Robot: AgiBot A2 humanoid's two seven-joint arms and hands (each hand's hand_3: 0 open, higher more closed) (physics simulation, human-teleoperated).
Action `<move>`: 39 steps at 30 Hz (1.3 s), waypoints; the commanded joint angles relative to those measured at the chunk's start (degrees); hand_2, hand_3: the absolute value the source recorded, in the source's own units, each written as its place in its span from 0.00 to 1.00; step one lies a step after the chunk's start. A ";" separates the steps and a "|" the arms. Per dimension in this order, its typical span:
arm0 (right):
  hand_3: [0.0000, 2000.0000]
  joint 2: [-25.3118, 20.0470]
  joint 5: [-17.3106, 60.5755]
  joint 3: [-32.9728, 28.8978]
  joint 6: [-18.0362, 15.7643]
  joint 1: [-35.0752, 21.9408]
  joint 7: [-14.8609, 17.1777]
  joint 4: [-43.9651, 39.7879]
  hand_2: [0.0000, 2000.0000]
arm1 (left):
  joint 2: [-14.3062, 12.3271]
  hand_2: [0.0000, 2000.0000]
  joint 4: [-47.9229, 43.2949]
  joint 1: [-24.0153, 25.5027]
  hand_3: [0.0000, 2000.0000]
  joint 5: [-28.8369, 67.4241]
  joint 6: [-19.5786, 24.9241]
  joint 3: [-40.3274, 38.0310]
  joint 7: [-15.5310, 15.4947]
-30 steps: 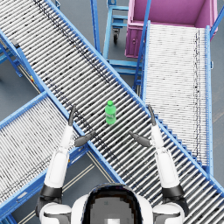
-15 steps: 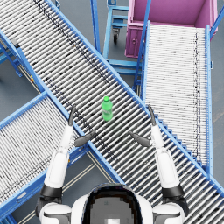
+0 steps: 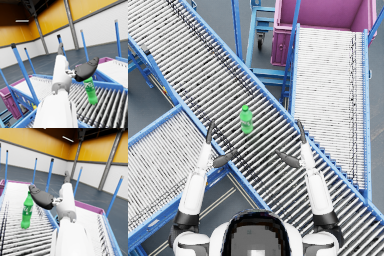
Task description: Pick up the oil and place it on the left assembly line, put the cola on the right, and keep Sprite still
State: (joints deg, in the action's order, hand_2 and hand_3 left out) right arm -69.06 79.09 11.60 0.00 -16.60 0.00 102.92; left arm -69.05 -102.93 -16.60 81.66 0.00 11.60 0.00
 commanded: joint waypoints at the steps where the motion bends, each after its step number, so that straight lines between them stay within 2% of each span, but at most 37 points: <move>1: 0.00 0.00 0.00 0.00 0.00 0.00 0.00 0.00 0.00 | 0.00 0.00 0.00 0.00 0.00 0.00 0.00 0.00 0.00; 10: 0.00 -0.18 -1.22 0.09 -0.34 0.34 0.34 -0.12 0.00 | -0.17 0.00 0.12 0.34 0.00 -1.37 -0.34 0.09 0.34; 31: 0.00 -0.09 -20.28 -0.01 -5.32 0.06 5.38 -0.03 0.00 | -0.09 0.00 0.03 0.06 0.00 -22.67 -5.38 -0.01 5.36; 39: 0.00 -0.08 -21.70 -0.02 -5.69 0.02 5.76 -0.02 0.00 | -0.09 0.00 0.02 0.03 0.00 -24.26 -5.75 -0.02 5.74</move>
State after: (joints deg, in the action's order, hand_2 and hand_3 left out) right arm -69.14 57.36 11.59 -5.70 -16.58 5.76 102.91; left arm -69.14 -102.91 -16.58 57.37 -5.76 11.58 5.75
